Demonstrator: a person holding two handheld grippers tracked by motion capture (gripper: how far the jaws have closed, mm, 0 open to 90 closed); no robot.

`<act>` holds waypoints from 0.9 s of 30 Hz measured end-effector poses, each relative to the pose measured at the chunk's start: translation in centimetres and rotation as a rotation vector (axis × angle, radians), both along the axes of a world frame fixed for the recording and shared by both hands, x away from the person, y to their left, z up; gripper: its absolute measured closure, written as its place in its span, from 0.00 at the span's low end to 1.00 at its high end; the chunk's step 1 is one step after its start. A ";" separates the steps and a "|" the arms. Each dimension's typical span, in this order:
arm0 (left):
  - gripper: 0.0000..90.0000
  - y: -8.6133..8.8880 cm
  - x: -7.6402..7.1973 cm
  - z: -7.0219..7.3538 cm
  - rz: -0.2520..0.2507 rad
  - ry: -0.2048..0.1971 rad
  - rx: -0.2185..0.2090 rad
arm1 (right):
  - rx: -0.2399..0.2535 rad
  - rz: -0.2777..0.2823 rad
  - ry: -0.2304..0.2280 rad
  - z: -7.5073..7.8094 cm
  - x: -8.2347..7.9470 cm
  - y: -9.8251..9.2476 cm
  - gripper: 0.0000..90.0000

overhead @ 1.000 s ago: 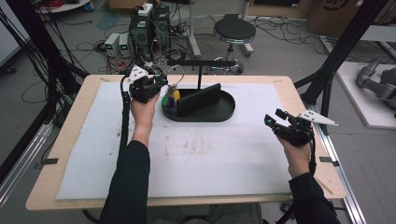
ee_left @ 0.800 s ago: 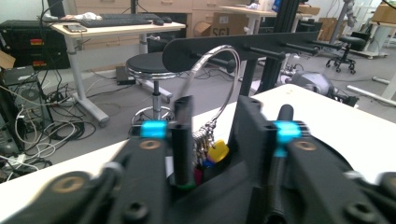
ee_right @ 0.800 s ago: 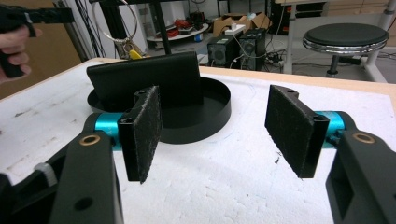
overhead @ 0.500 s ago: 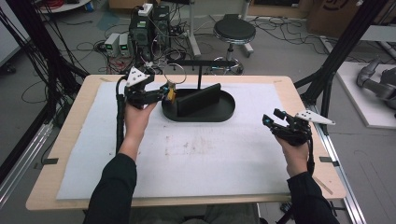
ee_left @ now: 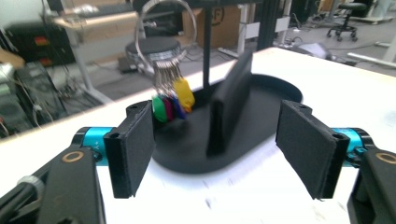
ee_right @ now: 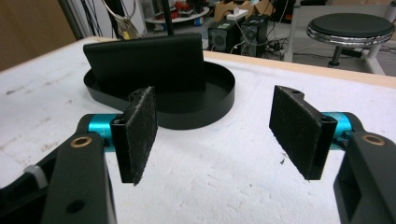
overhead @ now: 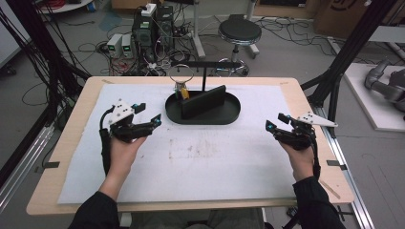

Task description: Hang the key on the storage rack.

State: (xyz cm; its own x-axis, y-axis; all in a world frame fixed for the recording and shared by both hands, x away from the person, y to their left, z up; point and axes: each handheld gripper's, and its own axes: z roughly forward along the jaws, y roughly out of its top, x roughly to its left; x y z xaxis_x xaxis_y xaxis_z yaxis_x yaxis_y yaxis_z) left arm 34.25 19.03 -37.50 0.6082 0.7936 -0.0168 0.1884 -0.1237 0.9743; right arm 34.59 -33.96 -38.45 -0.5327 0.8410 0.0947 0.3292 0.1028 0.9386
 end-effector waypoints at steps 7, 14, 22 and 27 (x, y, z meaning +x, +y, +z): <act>0.28 2.4 -1.8 -2.5 0.029 0.042 -0.036 | -0.063 0.004 0.019 -0.3 0.3 -0.2 0.33; 0.28 3.7 -2.5 -3.7 0.096 0.018 -0.004 | -0.101 -0.007 0.035 -0.7 0.5 -0.6 0.27; 0.28 3.8 -2.3 -4.3 0.108 0.009 0.047 | -0.124 -0.010 0.058 -1.2 0.6 -0.5 0.24; 0.28 3.6 -2.2 -4.4 0.096 0.015 0.068 | -0.123 -0.004 0.070 -1.5 0.7 -0.7 0.24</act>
State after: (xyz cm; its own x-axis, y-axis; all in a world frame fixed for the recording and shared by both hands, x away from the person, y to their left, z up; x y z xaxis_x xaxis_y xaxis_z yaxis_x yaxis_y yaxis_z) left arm 32.09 22.60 -41.90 0.5292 0.8479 0.0307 0.2174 -0.1705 0.9611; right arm 35.31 -34.61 -39.92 -0.5250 0.8506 0.0278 0.3941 0.2140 0.8938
